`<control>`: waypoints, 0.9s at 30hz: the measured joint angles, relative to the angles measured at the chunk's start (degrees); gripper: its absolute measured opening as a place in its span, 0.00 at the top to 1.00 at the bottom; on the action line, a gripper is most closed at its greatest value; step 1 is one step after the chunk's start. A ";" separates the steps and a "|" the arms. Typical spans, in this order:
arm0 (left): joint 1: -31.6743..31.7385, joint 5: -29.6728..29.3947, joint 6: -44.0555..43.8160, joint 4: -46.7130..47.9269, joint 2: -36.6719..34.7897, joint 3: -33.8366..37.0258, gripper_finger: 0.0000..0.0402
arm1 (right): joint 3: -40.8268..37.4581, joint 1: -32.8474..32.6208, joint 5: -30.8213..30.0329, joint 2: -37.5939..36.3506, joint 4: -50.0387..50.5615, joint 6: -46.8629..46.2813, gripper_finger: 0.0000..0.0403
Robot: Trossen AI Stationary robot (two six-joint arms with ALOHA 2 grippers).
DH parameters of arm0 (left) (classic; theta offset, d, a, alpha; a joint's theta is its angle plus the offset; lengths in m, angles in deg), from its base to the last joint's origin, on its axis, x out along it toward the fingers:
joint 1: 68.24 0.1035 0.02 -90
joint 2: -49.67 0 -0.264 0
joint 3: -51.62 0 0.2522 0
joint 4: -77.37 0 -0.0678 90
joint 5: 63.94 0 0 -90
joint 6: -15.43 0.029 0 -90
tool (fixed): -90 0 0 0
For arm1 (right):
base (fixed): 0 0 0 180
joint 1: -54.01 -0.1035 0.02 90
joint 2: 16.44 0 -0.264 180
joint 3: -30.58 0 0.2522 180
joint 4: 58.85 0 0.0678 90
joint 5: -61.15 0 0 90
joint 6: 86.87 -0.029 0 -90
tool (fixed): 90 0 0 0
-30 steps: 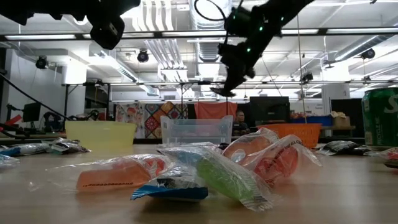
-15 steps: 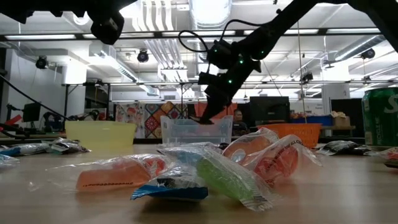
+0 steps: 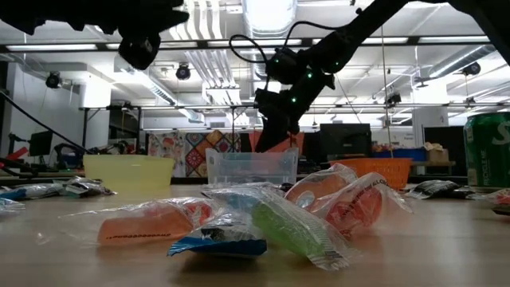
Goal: Organize candy in baskets
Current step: Put the blue gummy into the yellow bin
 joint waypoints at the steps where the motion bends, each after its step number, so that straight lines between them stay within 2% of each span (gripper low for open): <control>1: 0.00 -1.24 -1.75 1.00 0.01 0.00 0.81 | 0.00 -0.26 0.03 -0.62 0.09 -0.38 0.58; 4: 0.00 -3.55 -7.93 5.63 -0.02 0.00 0.81 | 0.00 -1.57 0.28 -3.41 1.73 -1.40 0.57; 7: 0.00 -4.85 -17.62 12.86 -0.05 0.00 0.81 | 0.00 -3.68 0.43 -6.76 5.55 -1.57 0.56; 13: 0.00 -4.40 -40.91 34.11 0.06 -0.01 0.82 | -0.36 -9.52 0.34 -13.34 12.40 -3.48 0.56; 16: 0.00 -2.42 -49.07 44.86 0.50 -1.51 0.84 | -1.18 -12.86 -0.03 -15.78 13.72 -4.63 0.56; 22: 0.00 -1.37 -51.94 61.57 2.39 -10.15 0.88 | -2.05 -17.98 -0.09 -19.05 13.63 -5.45 0.56; 27: 0.21 -2.64 -53.78 80.12 6.73 -16.47 0.90 | -2.07 -20.63 -0.70 -20.07 13.60 -6.34 0.56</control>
